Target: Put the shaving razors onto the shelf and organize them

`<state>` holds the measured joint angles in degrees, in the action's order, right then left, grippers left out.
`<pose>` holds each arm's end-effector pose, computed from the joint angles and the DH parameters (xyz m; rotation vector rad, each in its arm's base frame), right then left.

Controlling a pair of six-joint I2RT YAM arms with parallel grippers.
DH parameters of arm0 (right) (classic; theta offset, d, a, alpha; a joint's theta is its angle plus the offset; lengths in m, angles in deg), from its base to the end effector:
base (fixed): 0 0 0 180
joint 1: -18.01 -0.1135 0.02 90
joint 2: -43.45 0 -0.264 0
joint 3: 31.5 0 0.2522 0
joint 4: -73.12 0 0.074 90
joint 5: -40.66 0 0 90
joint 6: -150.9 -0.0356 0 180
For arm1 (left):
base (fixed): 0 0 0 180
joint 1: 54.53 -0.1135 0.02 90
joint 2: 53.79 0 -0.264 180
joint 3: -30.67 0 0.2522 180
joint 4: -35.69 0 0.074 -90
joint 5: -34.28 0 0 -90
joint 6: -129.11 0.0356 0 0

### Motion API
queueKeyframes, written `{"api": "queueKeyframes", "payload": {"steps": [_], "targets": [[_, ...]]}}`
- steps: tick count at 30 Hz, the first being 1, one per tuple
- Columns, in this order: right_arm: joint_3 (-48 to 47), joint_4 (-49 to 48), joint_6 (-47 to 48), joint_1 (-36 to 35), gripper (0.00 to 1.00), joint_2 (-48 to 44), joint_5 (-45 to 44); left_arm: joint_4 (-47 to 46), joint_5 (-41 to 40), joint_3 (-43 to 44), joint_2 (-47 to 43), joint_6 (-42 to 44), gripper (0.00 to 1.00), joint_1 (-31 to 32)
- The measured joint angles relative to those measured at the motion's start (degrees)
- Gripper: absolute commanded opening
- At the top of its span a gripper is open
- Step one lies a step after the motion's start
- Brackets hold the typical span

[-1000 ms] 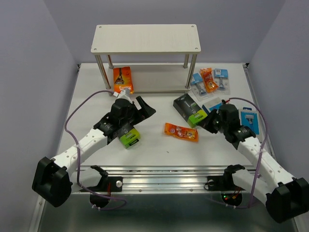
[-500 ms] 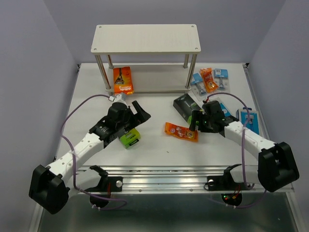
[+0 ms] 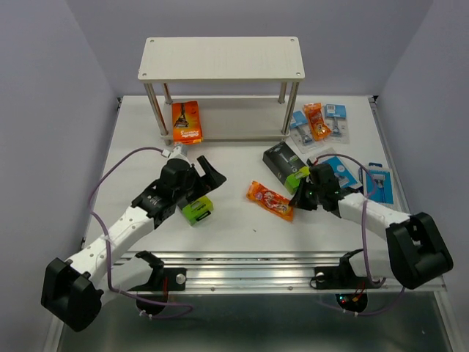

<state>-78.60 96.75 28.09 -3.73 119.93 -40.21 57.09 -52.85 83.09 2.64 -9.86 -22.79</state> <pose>0.2243 0.0955 0.1593 0.1802 2.5732 0.5783 0.1900 -0.1196 0.2688 -0.2877 2.1253 -0.9186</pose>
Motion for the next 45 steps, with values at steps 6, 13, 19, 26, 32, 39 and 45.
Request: {"api": "queueKeyframes", "payload": {"steps": [6,13,19,26,32,39,45], "targets": [[4.8,-1.4,-9.7,0.0,0.01,-13.2,5.3,1.0,-0.7,-0.4,-3.1,-1.3,0.99,0.0],[4.4,-11.6,-23.4,-2.4,0.01,-16.7,2.6,6.9,-6.9,-0.4,-8.1,-4.7,0.99,-0.7],[-4.6,-20.9,-33.1,-13.3,0.01,-5.1,-13.2,14.2,-12.0,-0.3,-11.9,-8.6,0.99,-1.8],[-21.0,-27.2,-44.3,-17.6,0.01,12.7,-31.5,20.9,-14.4,1.6,-13.3,-10.5,0.99,-2.3],[-32.8,-26.1,-51.9,-18.8,0.01,24.7,-40.2,25.7,-16.5,1.9,-15.1,-13.1,0.99,-2.6],[-50.4,-21.0,-58.6,-21.1,0.01,39.6,-46.2,31.7,-20.6,2.3,-18.9,-16.2,0.99,-3.0],[-59.8,-17.4,-61.6,-22.0,0.03,47.4,-46.9,34.7,-22.8,2.6,-21.1,-17.4,0.99,-3.2]]}}
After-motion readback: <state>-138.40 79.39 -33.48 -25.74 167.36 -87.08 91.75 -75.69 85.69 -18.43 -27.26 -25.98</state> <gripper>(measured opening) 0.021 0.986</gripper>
